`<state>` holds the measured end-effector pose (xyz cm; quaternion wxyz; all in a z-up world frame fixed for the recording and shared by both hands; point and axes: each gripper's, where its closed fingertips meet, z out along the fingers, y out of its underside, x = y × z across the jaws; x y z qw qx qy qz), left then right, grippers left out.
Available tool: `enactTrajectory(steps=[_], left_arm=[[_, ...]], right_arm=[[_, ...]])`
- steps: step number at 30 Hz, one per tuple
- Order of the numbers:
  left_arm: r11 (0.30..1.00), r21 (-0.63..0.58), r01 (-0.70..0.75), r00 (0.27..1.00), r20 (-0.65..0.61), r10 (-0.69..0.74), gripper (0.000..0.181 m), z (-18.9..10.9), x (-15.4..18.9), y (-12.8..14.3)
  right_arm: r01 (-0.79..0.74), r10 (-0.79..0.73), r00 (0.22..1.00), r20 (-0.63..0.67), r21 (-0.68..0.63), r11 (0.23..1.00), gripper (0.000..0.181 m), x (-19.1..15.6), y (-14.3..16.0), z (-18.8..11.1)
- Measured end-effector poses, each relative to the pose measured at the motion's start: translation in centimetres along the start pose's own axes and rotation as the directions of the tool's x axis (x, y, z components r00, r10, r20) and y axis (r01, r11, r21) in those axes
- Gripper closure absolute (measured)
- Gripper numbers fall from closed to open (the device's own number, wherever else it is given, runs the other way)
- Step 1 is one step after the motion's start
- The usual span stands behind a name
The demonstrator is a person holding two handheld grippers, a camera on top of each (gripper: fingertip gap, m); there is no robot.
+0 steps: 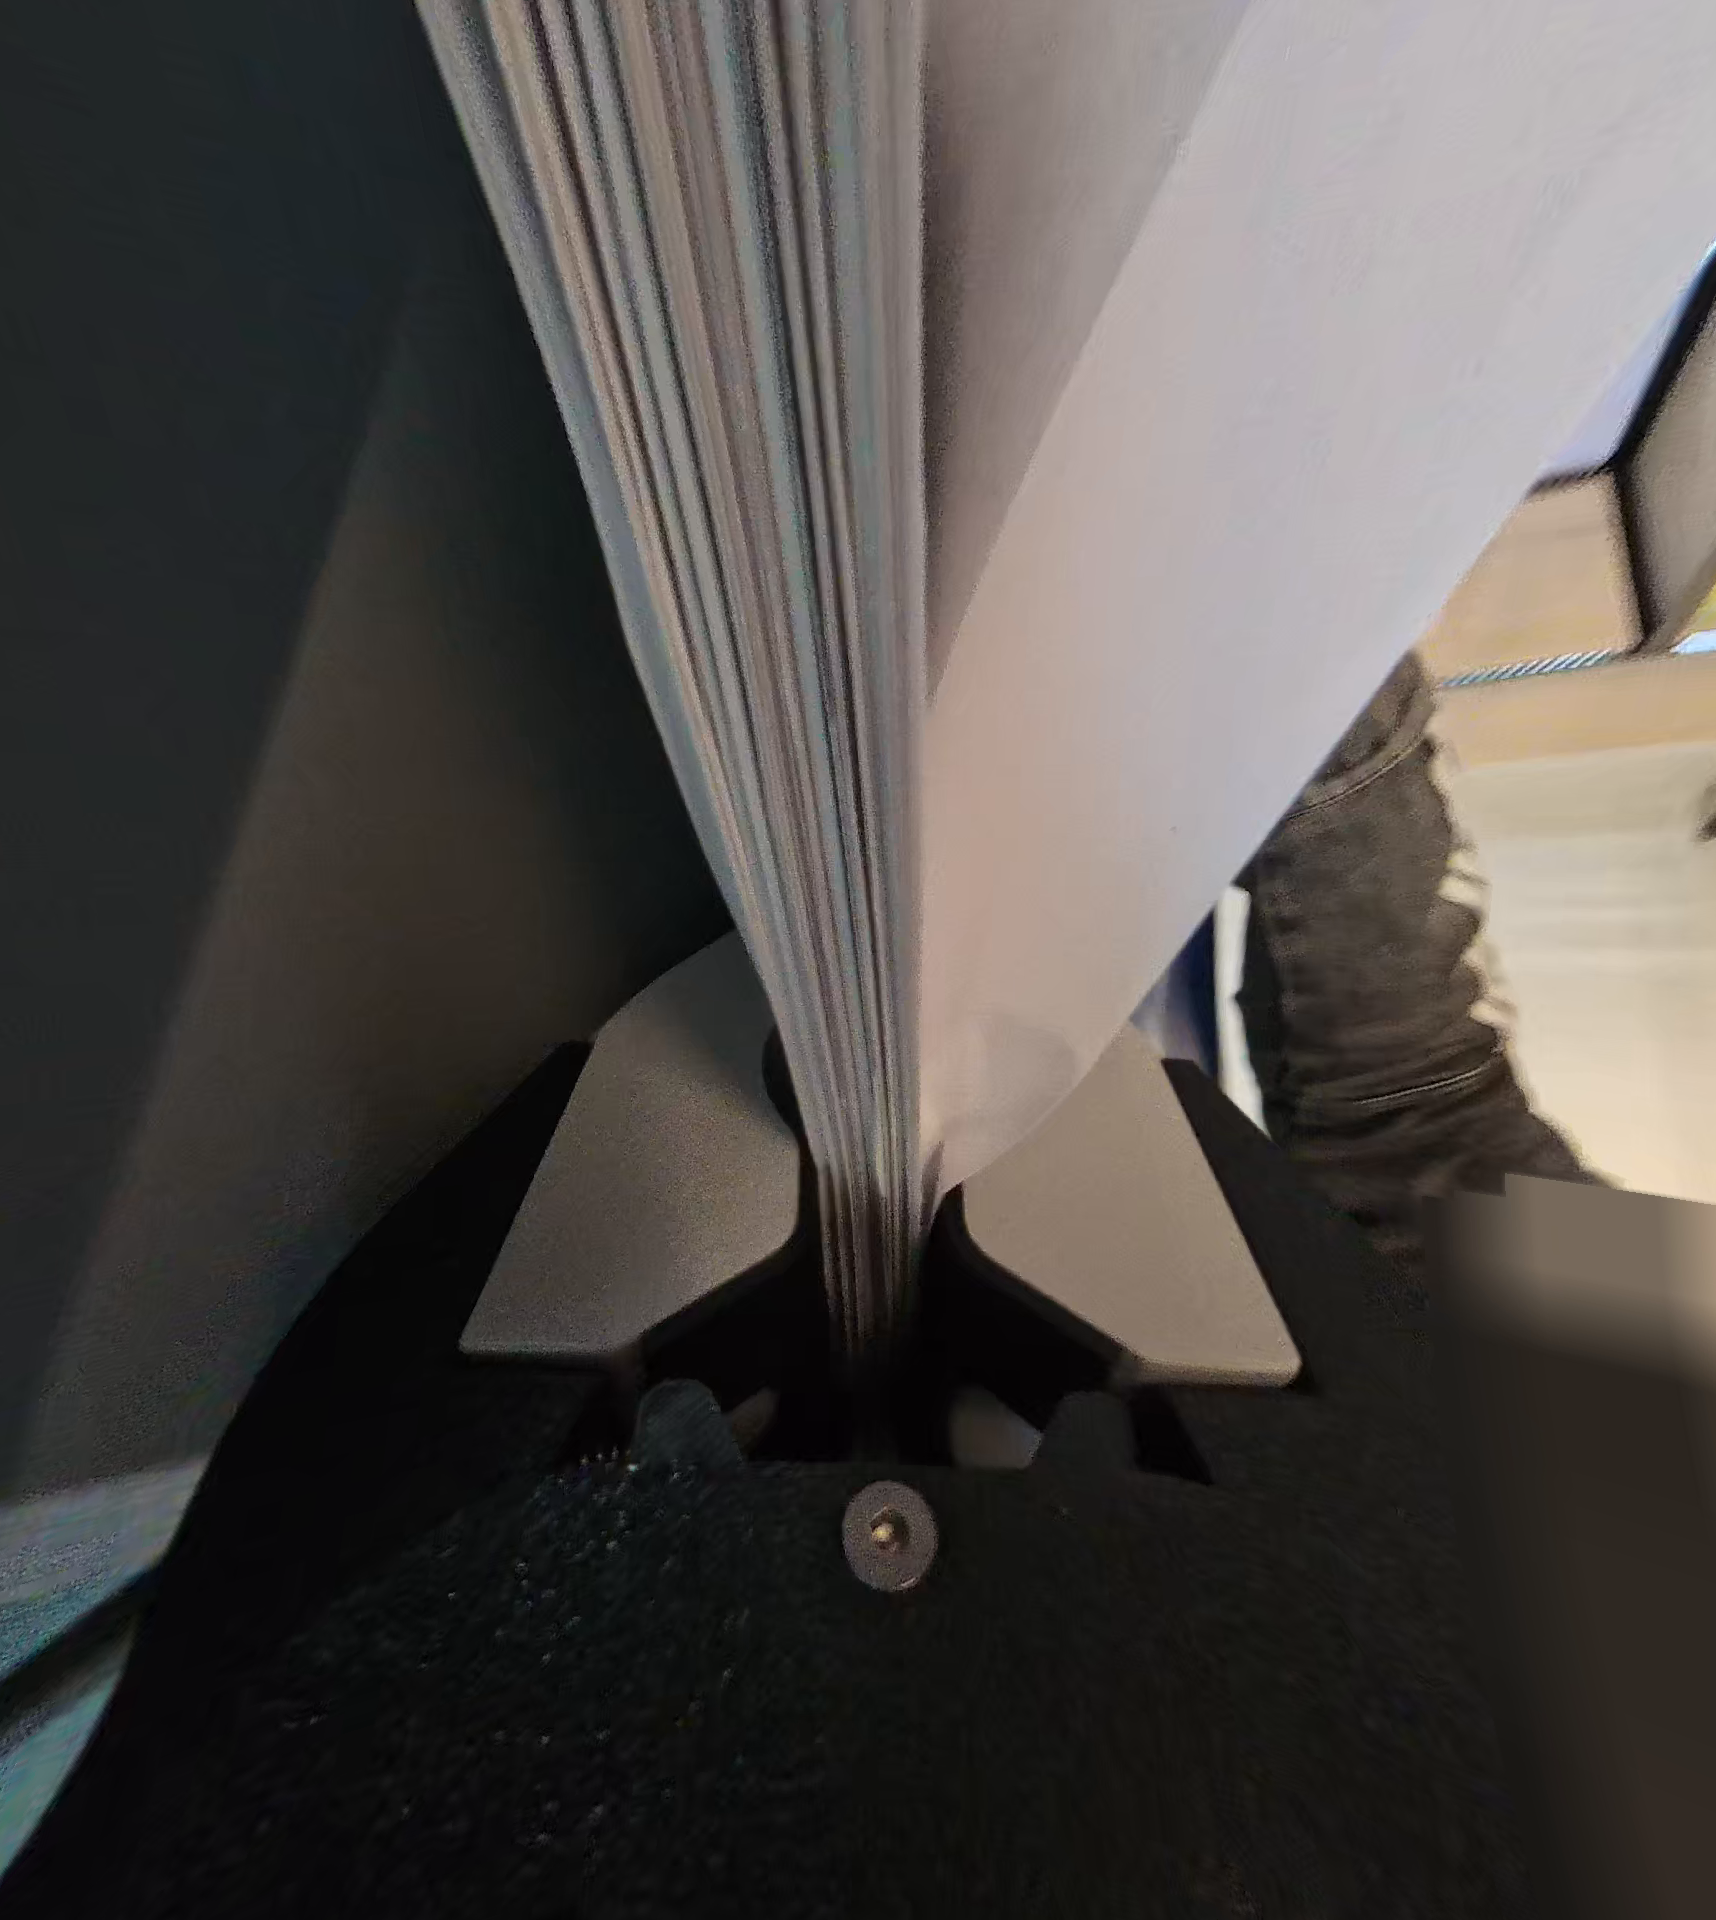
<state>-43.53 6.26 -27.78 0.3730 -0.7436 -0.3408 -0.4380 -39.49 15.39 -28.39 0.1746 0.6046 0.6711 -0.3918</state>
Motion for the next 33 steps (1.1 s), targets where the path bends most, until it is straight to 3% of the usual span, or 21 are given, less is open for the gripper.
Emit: enactTrajectory(steps=[5,7,9,14,18,20,23,27,28,33], left_arm=[[0.969,0.12,0.218,0.971,-0.129,-0.203,0.157,-1.5,1.0,2.0],[0.95,0.129,0.283,0.94,-0.232,-0.248,0.139,-2.2,1.9,2.2],[0.948,0.132,0.289,0.931,-0.272,-0.246,0.122,-2.8,2.5,2.4],[0.941,0.136,0.31,0.914,-0.316,-0.255,0.112,-4.3,2.6,3.4],[0.914,0.242,0.327,0.932,-0.241,-0.27,0.113,-6.5,0.5,4.4],[0.897,0.311,0.316,0.944,-0.196,-0.264,0.123,-8.0,-0.7,4.9],[0.929,0.182,0.322,0.935,-0.218,-0.282,0.128,-6.8,0.2,7.0],[0.966,0.06,0.251,0.956,-0.171,-0.237,0.152,-5.2,0.3,8.0],[0.973,0.061,0.223,0.965,-0.151,-0.212,0.165,-4.8,-0.1,7.9],[0.978,0.07,0.198,0.966,-0.184,-0.182,0.167,-4.3,0.3,7.5]], right_arm=[[0.031,-0.03,0.999,0.02,-0.061,0.998,0.159,-1.0,-0.2,1.4],[0.038,-0.037,0.999,0.027,-0.071,0.997,0.16,-1.2,-0.5,1.8],[0.038,-0.035,0.998,0.044,-0.061,0.997,0.161,-1.4,-0.8,2.1],[0.003,-0.002,0.996,0.091,-0.014,1.0,0.164,-1.8,-1.4,2.8],[-0.038,0.035,0.995,0.098,0.029,0.999,0.167,-1.8,-1.9,2.7],[-0.077,0.071,0.993,0.095,0.067,0.995,0.168,-1.5,-2.4,2.4],[-0.126,0.116,0.989,0.092,0.114,0.985,0.168,-1.0,-2.9,2.2],[-0.149,0.139,0.987,0.079,0.144,0.978,0.168,-0.8,-2.8,2.0],[-0.152,0.142,0.987,0.075,0.151,0.977,0.168,-0.7,-2.8,1.9],[-0.156,0.151,0.987,0.047,0.13,0.979,0.166,-0.1,-3.4,1.8]])
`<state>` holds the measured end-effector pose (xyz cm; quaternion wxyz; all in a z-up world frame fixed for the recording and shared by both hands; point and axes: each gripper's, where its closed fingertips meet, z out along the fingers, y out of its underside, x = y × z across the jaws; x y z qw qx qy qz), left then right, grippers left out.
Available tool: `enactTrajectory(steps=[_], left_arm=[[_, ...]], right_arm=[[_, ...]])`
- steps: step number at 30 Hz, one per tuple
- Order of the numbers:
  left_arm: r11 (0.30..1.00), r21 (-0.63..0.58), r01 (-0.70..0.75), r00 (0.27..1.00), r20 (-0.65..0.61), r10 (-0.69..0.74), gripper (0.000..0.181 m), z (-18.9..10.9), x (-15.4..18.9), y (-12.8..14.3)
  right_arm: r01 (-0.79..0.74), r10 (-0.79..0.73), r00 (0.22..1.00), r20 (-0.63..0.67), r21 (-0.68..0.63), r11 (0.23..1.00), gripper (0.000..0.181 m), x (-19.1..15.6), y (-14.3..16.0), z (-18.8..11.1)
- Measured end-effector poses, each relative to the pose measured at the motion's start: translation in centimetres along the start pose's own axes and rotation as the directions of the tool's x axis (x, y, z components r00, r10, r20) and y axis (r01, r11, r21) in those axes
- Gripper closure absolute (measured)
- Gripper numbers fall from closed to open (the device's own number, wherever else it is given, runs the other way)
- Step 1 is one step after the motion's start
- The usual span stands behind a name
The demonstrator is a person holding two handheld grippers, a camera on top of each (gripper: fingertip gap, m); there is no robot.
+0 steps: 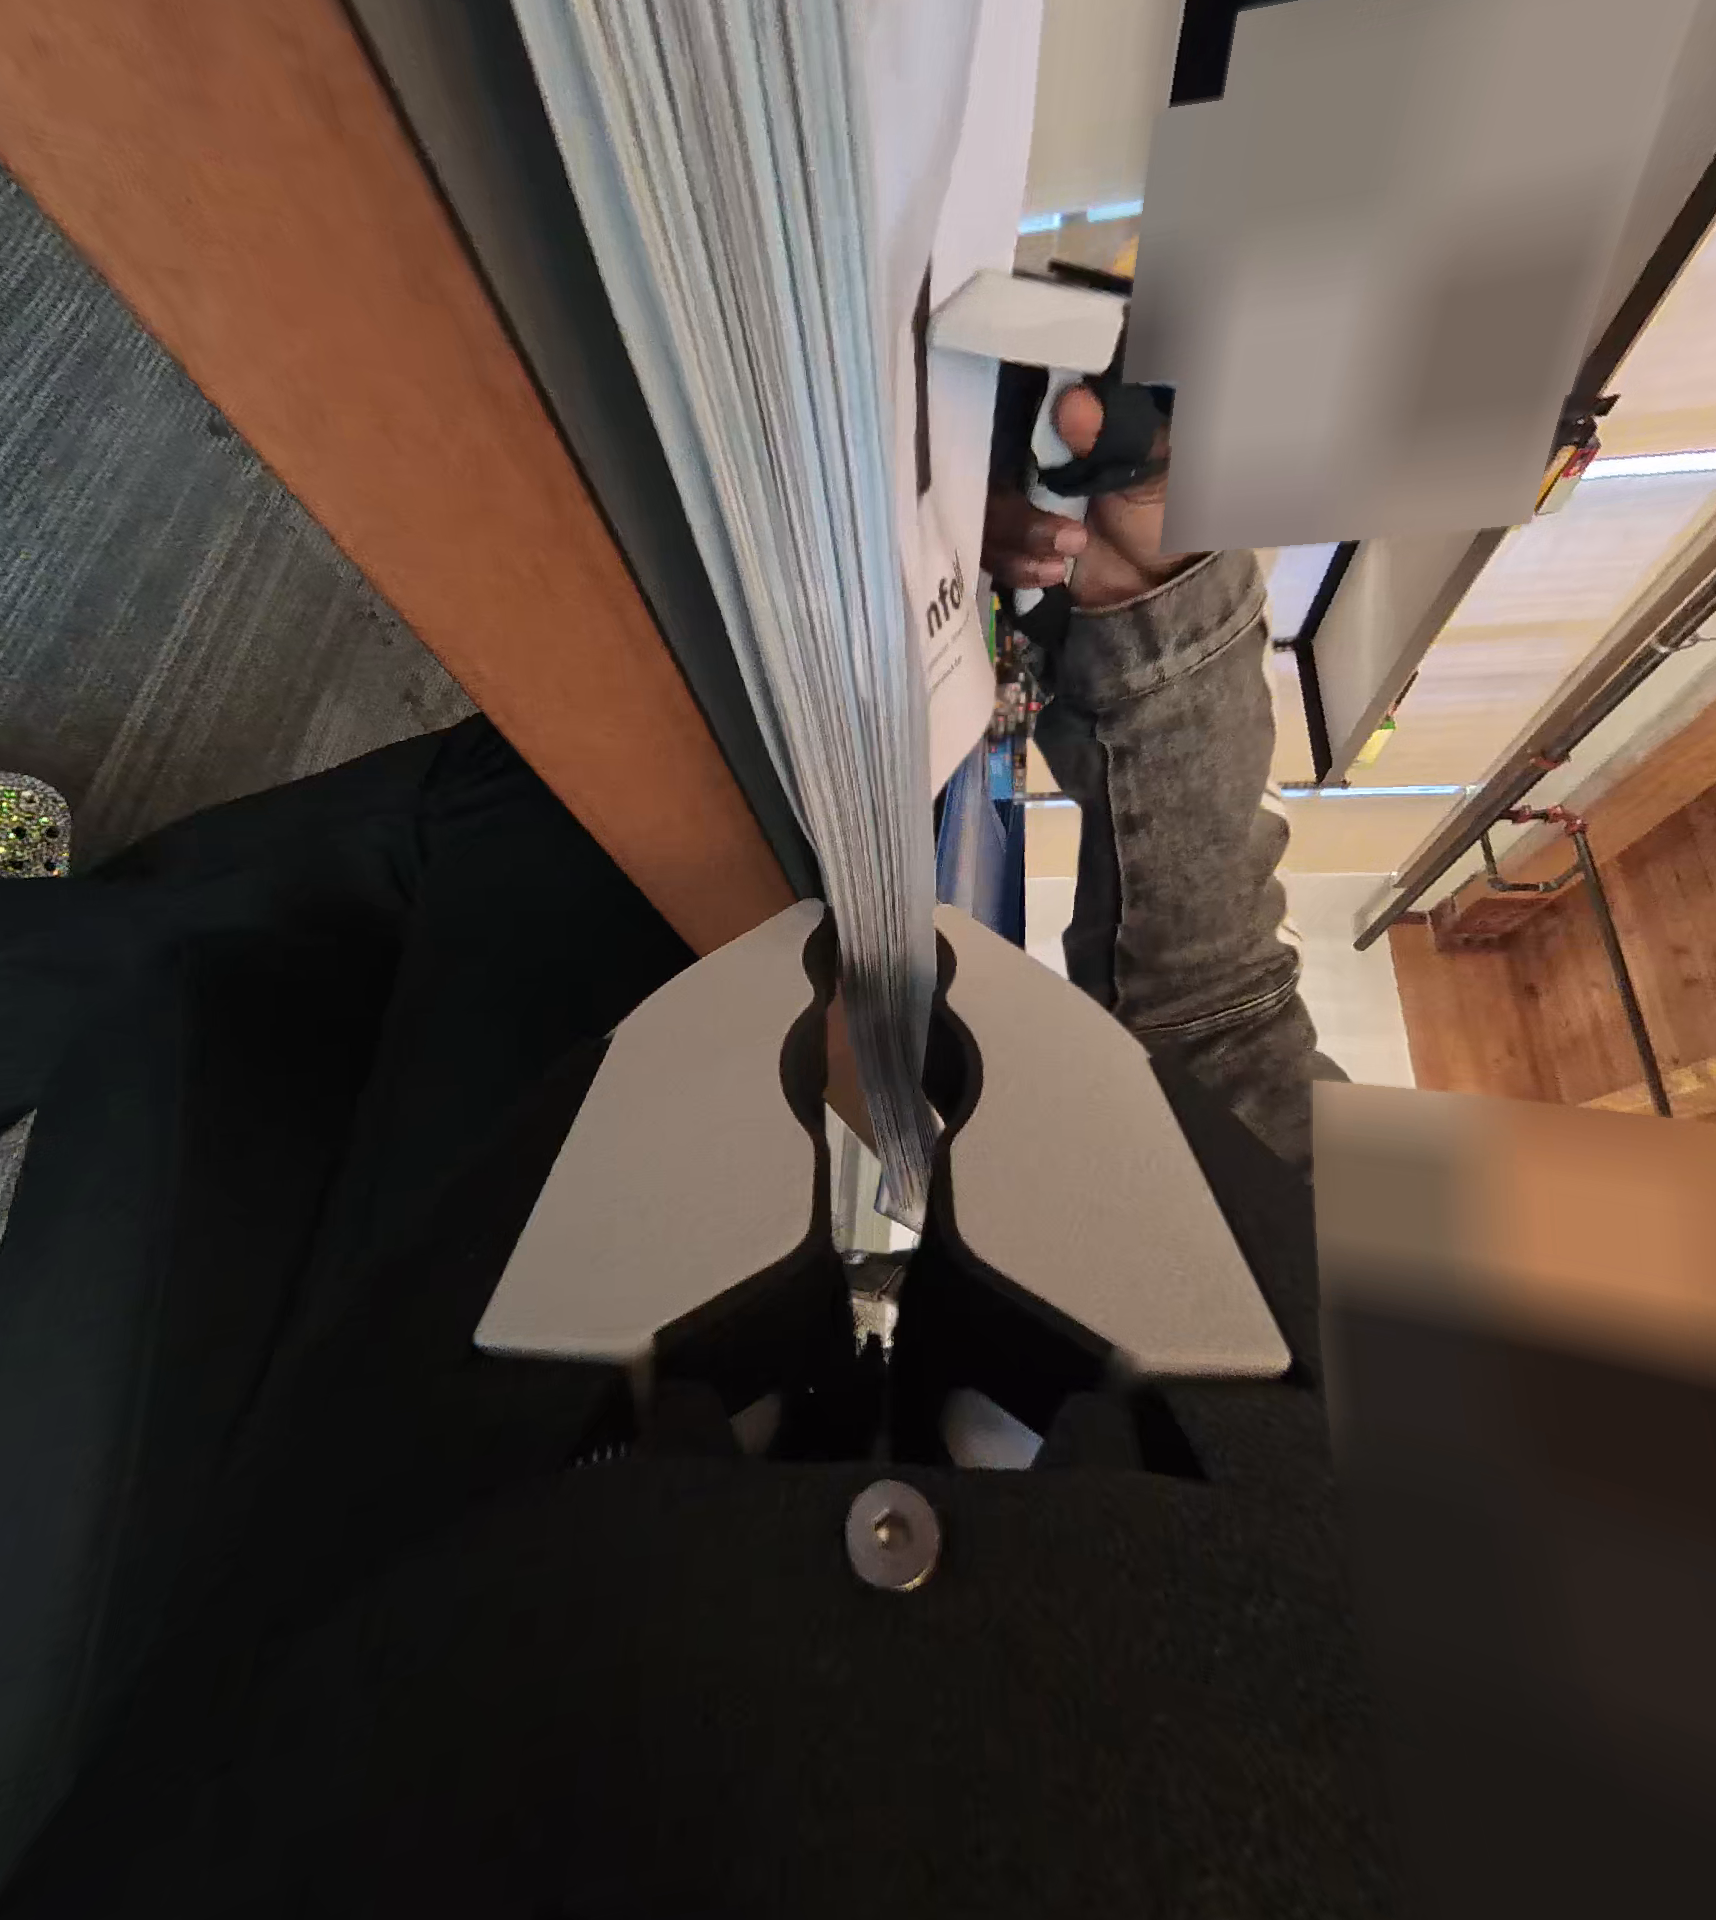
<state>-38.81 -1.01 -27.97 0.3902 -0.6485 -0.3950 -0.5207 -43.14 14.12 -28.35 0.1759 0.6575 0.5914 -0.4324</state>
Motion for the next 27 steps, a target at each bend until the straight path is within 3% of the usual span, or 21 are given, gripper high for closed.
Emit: enactTrajectory(steps=[7,16,18,21,23,25,27], left_arm=[[0.997,0.079,0.004,1.0,0.007,-0.005,0.168,-0.5,-0.4,-3.1],[0.997,0.073,-0.018,1.0,-0.003,0.019,0.166,0.0,0.3,-6.1],[0.996,0.079,-0.041,0.999,-0.019,0.042,0.156,-0.2,0.7,-5.8],[0.997,0.009,-0.071,0.996,-0.052,0.071,0.12,-1.5,1.7,-3.3],[0.985,-0.018,-0.171,0.985,-0.013,0.171,0.114,-2.6,1.8,-1.4],[0.948,-0.015,-0.317,0.941,0.122,0.316,0.11,-3.4,1.0,-0.3],[0.86,-0.124,-0.495,0.803,0.315,0.507,0.1,-3.5,-0.5,0.7]], right_arm=[[-0.025,0.025,0.998,-0.055,0.006,1.0,0.166,0.9,-2.7,0.4],[-0.107,0.115,0.992,-0.053,0.135,0.985,0.165,2.0,-2.5,-1.2],[-0.071,0.08,0.995,-0.063,0.138,0.988,0.162,1.8,-2.6,-1.3],[0.071,-0.065,0.997,-0.047,0.151,0.986,0.118,0.2,-2.9,-1.9],[0.22,-0.207,0.973,-0.1,0.143,0.965,0.087,-0.5,-2.9,-2.8],[0.407,-0.385,0.903,-0.19,0.092,0.909,0.063,-1.4,-2.6,-3.8],[0.562,-0.551,0.774,-0.31,-0.062,0.825,0.042,-1.7,-1.4,-4.7]])
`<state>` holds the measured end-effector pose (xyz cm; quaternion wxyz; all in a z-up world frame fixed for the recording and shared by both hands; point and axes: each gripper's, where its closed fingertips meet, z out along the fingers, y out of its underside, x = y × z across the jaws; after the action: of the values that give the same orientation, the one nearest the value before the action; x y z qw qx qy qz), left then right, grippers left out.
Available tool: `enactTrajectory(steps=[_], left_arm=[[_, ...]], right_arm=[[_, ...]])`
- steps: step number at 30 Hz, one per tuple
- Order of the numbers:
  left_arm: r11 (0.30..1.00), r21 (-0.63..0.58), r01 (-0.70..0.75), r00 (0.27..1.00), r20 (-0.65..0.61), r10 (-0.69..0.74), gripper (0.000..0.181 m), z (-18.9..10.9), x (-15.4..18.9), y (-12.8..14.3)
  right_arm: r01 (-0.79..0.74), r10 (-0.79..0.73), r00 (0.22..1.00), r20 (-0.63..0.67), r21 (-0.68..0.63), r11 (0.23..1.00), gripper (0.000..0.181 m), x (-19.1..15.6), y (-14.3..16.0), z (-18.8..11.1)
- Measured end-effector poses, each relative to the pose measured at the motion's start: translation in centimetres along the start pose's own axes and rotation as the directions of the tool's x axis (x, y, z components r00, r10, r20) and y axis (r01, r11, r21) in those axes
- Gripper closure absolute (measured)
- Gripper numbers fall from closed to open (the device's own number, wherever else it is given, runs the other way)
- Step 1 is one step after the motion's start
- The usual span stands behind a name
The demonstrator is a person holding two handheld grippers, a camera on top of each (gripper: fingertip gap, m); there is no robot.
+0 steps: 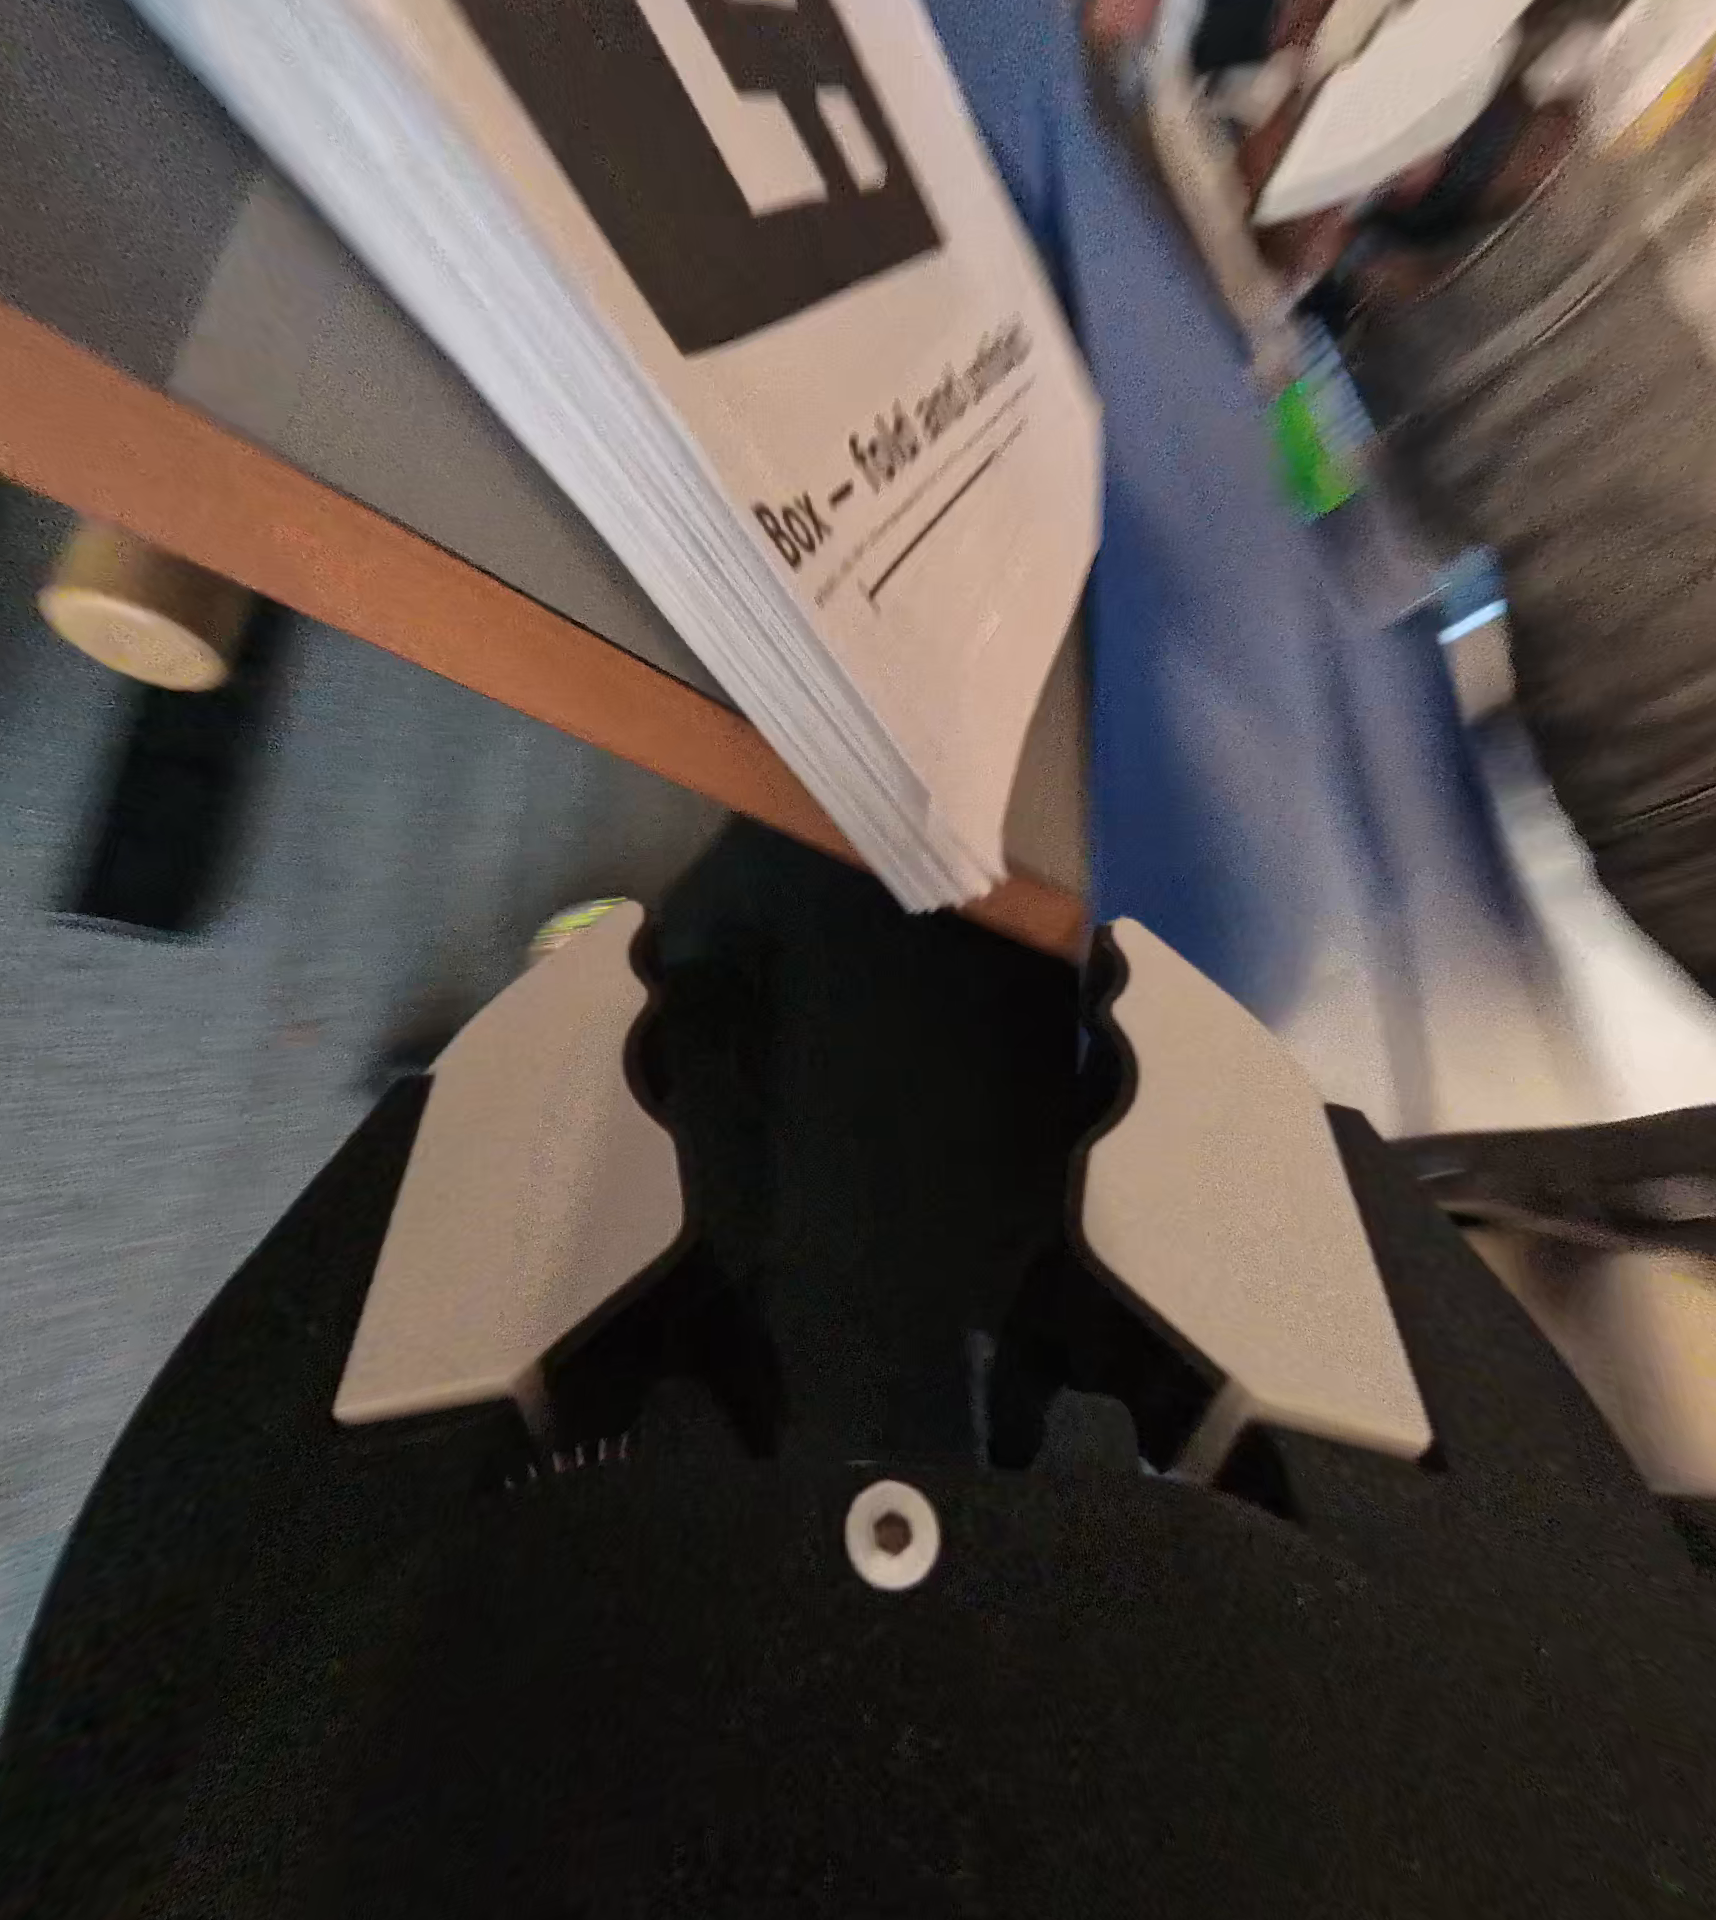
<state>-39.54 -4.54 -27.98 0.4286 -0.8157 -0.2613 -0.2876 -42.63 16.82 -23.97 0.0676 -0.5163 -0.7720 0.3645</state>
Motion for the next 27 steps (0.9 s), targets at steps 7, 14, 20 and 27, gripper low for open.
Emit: enactTrajectory(steps=[7,14,20,27], left_arm=[[0.865,-0.201,-0.46,0.772,0.392,0.501,0.069,2.4,-0.3,-1.7],[0.804,-0.398,-0.441,0.679,0.438,0.589,0.089,4.1,-3.0,-0.9],[0.822,-0.375,-0.429,0.708,0.425,0.564,0.114,3.8,-2.9,-1.0],[0.835,-0.377,-0.4,0.687,0.479,0.546,0.126,2.2,-4.5,-2.3]], right_arm=[[0.201,-0.284,0.948,-0.143,-0.426,0.882,0.034,-2.8,8.0,1.5],[0.12,-0.201,0.967,-0.157,-0.416,0.901,0.034,-3.3,8.6,3.2],[0.076,-0.143,0.971,-0.191,-0.318,0.945,0.049,-2.7,7.1,3.5],[0.052,-0.108,0.96,-0.259,-0.213,0.976,0.05,-2.8,6.0,4.6]])
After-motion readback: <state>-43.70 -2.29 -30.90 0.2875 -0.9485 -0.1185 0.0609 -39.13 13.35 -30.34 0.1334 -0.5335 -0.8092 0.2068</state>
